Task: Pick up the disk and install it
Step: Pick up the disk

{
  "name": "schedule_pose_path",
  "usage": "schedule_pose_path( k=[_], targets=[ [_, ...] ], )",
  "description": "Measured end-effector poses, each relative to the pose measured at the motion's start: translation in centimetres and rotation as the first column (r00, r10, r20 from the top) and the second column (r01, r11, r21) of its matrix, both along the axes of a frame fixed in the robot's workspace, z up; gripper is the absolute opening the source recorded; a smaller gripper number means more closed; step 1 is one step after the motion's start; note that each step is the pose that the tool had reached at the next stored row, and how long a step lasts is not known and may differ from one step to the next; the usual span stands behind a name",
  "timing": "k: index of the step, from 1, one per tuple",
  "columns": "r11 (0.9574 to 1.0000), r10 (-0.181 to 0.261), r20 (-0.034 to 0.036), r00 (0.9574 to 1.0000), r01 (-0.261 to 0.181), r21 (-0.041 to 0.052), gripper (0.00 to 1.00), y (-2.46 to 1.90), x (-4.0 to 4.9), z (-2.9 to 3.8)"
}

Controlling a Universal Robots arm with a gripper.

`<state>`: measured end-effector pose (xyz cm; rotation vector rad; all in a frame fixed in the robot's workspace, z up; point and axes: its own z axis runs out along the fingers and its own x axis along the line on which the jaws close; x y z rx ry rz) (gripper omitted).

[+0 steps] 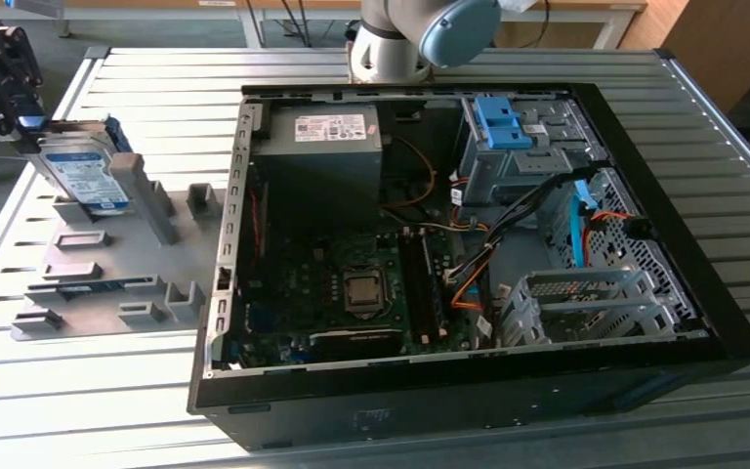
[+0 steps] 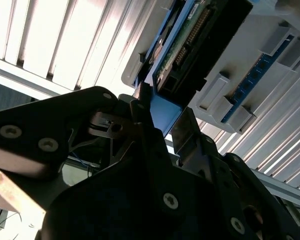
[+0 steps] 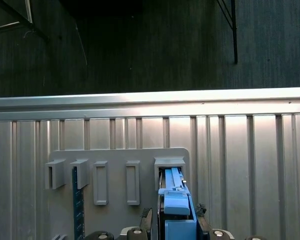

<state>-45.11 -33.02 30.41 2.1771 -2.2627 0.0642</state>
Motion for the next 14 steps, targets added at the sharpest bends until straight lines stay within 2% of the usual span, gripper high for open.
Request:
schedule_pose_path(
  k=[6, 7, 10, 14],
  targets=[
    [1.0000, -0.001, -0.0003, 1.0000, 0.001, -0.0001, 0.45, 0.03, 0.00, -0.02],
    [1.0000, -0.008, -0.0002, 1.0000, 0.008, 0.0000, 0.51, 0.08, 0.00, -0.07],
    [0.9996, -0.027, -0.0002, 0.9996, 0.027, -0.0001, 0.51, 0.25, -0.01, -0.19],
    [0.9996, -0.028, -0.0004, 0.9996, 0.028, -0.0002, 0.51, 0.26, -0.01, -0.30]
  ],
)
